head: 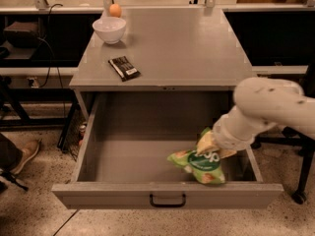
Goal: Pick green rice chip bag from top drawer and place on counter
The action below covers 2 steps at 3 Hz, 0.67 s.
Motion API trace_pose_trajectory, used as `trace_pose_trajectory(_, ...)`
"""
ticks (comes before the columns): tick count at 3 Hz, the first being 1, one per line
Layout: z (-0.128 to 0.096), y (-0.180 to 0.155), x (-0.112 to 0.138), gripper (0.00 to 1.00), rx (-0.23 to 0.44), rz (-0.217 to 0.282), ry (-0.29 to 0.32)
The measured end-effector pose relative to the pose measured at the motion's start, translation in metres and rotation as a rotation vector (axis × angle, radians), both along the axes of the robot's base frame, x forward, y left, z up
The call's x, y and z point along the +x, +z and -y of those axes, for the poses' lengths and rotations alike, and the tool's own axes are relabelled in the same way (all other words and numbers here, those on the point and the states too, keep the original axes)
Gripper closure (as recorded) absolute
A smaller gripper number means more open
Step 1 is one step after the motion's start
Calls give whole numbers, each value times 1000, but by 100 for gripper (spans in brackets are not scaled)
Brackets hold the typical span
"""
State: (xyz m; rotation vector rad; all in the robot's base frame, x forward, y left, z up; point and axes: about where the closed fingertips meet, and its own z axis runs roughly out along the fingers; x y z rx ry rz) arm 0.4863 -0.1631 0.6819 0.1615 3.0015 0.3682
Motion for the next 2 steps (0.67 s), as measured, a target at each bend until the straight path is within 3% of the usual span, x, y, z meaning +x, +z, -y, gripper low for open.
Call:
trace_pose_trajectory(1, 47, 44, -9, 100, 0, 149, 13)
trace_pose_trajectory(2, 80, 83, -13, 100, -10, 284, 46)
